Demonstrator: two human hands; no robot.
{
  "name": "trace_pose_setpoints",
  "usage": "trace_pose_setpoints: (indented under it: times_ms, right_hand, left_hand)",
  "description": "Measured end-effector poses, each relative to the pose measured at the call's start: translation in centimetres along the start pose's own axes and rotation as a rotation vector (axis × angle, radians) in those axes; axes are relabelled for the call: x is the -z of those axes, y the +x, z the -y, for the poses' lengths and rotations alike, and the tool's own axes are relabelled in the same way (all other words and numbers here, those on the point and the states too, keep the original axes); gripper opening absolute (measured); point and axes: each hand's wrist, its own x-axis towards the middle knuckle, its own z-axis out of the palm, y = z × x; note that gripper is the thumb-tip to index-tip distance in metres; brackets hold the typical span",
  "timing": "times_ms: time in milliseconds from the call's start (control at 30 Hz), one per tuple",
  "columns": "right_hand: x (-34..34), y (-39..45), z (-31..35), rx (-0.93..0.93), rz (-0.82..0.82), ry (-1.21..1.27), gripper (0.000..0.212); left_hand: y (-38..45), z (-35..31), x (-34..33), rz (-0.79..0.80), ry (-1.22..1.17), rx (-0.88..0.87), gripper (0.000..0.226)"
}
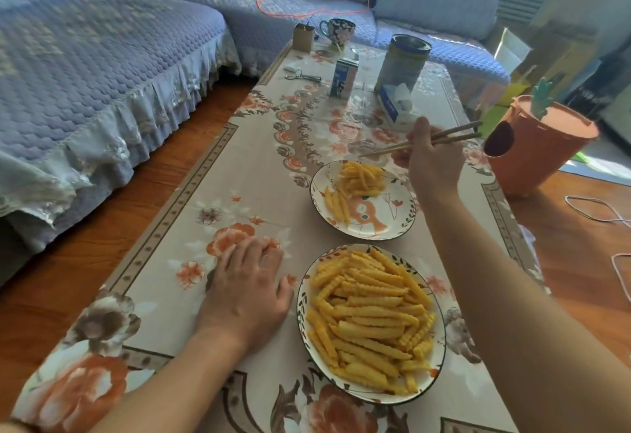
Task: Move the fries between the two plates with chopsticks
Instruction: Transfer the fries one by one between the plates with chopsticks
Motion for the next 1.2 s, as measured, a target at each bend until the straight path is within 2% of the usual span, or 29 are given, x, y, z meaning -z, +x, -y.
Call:
trace_pose_setpoints:
  times_ms: [167, 433, 633, 800, 900, 1067, 1200]
  right_hand:
    - [0.6, -0.3, -1.1, -0.111, 0.067, -0.022, 0.038]
    - [5.3, -0.5, -0.7, -0.001, -0.047, -0.075, 0.039]
    - [6.3, -1.0, -0.5, -0.005, 0.174, -0.078, 0.04]
    - [4.9, -1.4, -1.6, 0.039, 0.216, -0.143, 0.038]
    - [4.2, -1.4, -2.3, 0.019, 0.204, -0.137, 0.041]
    - [5.4, -1.3, -1.4, 0.029, 0.093, -0.056, 0.044]
    - [8.2, -1.8, 2.0, 0.031, 0.147, 0.045, 0.044]
  left_hand:
    - [-0.1, 0.0, 0.1, 0.006, 0.01, 0.001, 0.047]
    - [0.0, -0.1, 0.2, -0.006, 0.026, 0.002, 0.049]
    - [0.0, 0.0, 0.2, -0.019, 0.012, -0.007, 0.047]
    - [0.0, 0.0, 0.1, -0.029, 0.007, -0.01, 0.044]
    - [0.1, 0.1, 0.1, -0.033, -0.001, -0.01, 0.044]
    - [0.2, 0.1, 0.0, -0.021, 0.002, -0.012, 0.045]
    - [0.0, 0.0, 0.3, -0.03, -0.011, 0.001, 0.045]
